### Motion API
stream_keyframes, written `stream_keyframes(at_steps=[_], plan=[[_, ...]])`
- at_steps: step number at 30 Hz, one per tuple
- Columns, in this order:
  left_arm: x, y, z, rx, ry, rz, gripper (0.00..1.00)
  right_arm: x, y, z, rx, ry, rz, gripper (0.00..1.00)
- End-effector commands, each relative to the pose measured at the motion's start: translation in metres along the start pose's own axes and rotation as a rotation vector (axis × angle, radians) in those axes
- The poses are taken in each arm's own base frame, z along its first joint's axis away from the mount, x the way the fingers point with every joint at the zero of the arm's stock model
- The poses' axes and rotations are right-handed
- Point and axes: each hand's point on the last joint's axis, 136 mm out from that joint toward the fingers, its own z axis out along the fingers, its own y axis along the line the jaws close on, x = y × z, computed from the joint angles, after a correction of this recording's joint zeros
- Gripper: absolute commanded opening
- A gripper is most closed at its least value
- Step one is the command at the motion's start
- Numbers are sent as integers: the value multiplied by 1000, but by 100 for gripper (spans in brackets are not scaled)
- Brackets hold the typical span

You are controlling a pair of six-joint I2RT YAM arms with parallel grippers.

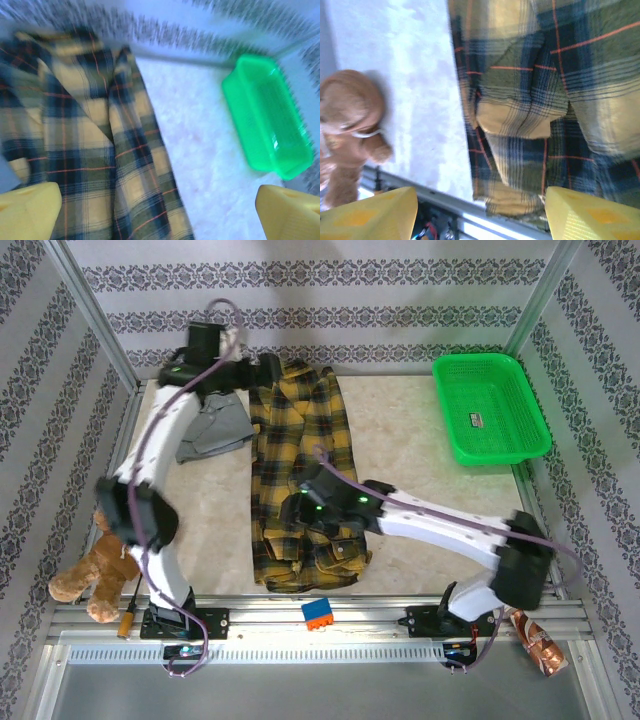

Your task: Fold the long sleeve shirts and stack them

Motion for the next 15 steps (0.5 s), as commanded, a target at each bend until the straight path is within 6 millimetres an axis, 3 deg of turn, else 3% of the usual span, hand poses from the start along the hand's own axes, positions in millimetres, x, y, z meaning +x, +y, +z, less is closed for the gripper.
stream_keyframes(at_steps=[1,4,8,13,15], plan=[[52,19,-26,-86,69,-134,100,4,-60,-24,123,-19,-40,70],[110,34,-63,-149,103,-200,100,6,-87,-39,87,-1,-26,71],[201,38,-86,-151,224,-301,98,23,-128,-44,191,93,-104,70],[325,53,-97,-275,381,-302,95,54,-167,-18,209,198,-147,66],[362,58,-95,-297,435,-329,91,57,-172,-10,189,199,-141,64]])
